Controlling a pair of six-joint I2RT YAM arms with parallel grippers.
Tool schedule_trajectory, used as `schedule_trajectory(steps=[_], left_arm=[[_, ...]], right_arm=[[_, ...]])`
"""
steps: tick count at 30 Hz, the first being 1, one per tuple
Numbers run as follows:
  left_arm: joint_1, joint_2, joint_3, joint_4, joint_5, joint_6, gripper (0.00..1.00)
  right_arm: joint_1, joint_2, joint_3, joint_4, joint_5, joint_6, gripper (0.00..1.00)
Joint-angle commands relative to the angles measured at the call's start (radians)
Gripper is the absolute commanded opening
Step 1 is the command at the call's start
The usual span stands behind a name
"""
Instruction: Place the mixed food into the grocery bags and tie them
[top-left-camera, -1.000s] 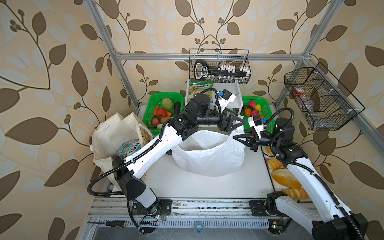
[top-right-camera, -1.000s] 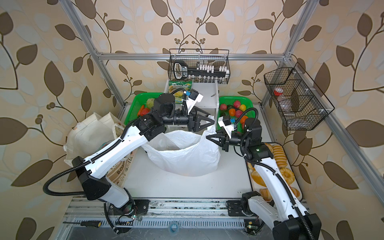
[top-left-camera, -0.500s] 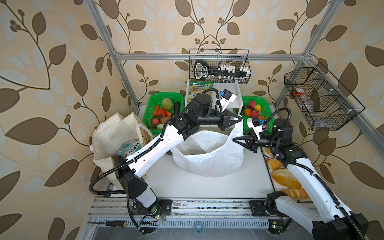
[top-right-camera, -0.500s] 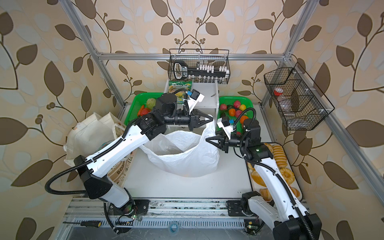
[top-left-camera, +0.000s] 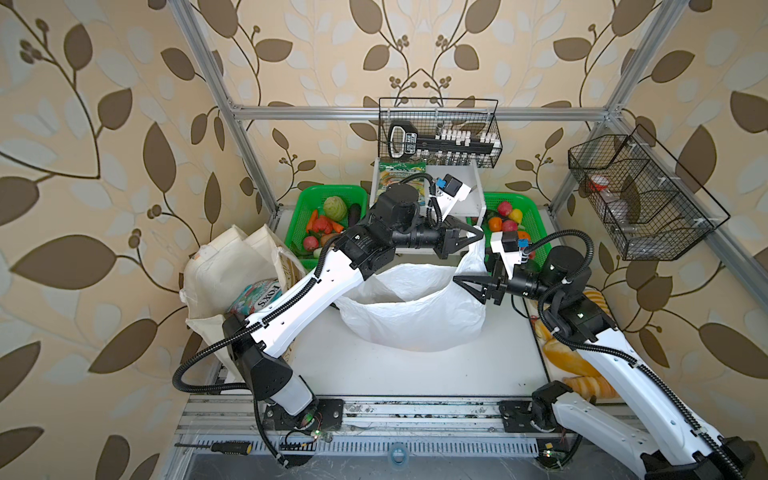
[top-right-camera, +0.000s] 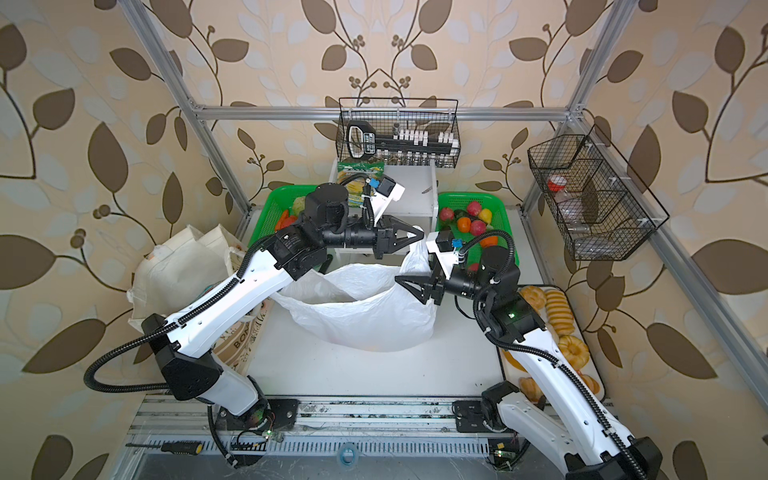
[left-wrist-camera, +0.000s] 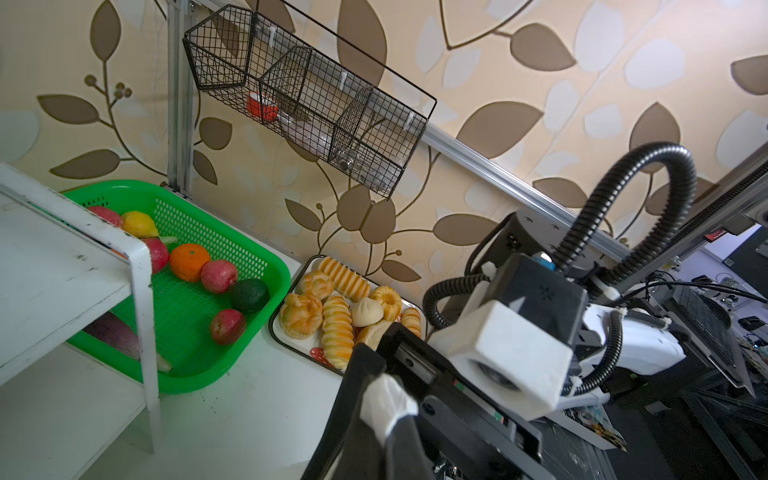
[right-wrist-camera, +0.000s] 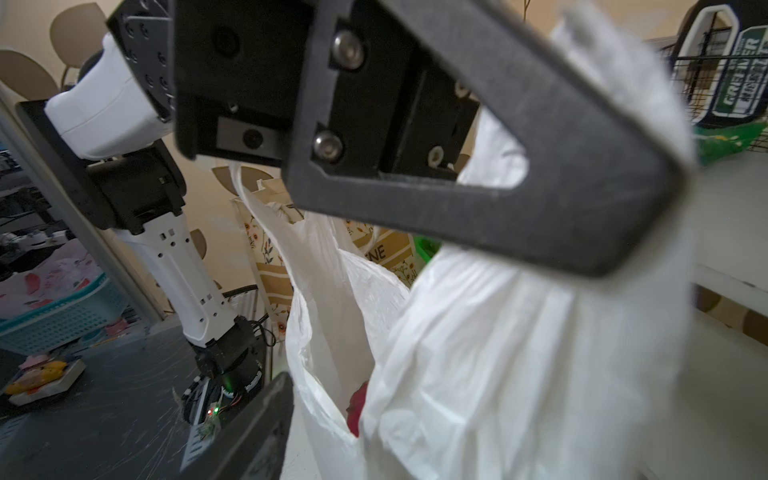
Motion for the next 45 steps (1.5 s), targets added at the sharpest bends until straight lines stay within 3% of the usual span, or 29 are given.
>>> schedule_trajectory(steps=[1, 10, 13, 17, 19, 24, 31, 36, 38, 40, 41, 43, 45], left_arm=[[0.000, -0.035, 0.049, 0.018, -0.021, -0.005, 0.00], [0.000, -0.035, 0.037, 0.027, -0.082, -0.026, 0.00], [0.000, -0.031, 0.038, 0.032, -0.077, -0.034, 0.00], [0.000, -0.026, 0.039, 0.033, -0.073, -0.040, 0.00], [0.000, -0.027, 0.038, 0.033, -0.073, -0.042, 0.00], [0.000, -0.033, 0.034, 0.030, -0.086, -0.041, 0.00], [0.000, -0.042, 0.027, 0.017, -0.114, -0.025, 0.00], [0.000, -0.044, 0.037, 0.001, -0.115, -0.018, 0.00], [0.000, -0.050, 0.045, -0.018, -0.123, -0.013, 0.08], [0.000, -0.061, 0.059, -0.053, -0.139, 0.003, 0.47], [0.000, -0.069, 0.067, -0.074, -0.150, 0.009, 0.56], [0.000, -0.095, 0.087, -0.126, -0.187, 0.022, 0.69], [0.000, -0.136, 0.094, -0.171, -0.251, 0.028, 0.74]], right_arm=[[0.053, -0.032, -0.049, 0.067, 0.286, 0.071, 0.71], [0.201, -0.103, -0.125, 0.086, 0.613, 0.118, 0.46], [0.217, -0.103, -0.133, 0.112, 0.613, 0.120, 0.47], [0.228, -0.078, -0.129, 0.161, 0.611, 0.141, 0.57], [0.241, -0.064, -0.123, 0.177, 0.636, 0.147, 0.55], [0.276, -0.052, -0.125, 0.185, 0.728, 0.150, 0.32], [0.277, -0.081, -0.149, 0.185, 0.706, 0.148, 0.00], [0.276, -0.089, -0.163, 0.172, 0.682, 0.168, 0.00], [0.267, -0.088, -0.166, 0.160, 0.670, 0.196, 0.00], [0.240, -0.085, -0.166, 0.139, 0.651, 0.251, 0.00], [0.221, -0.082, -0.164, 0.127, 0.639, 0.280, 0.00], [0.179, -0.074, -0.159, 0.095, 0.615, 0.344, 0.00], [0.151, -0.065, -0.150, 0.066, 0.589, 0.371, 0.00]])
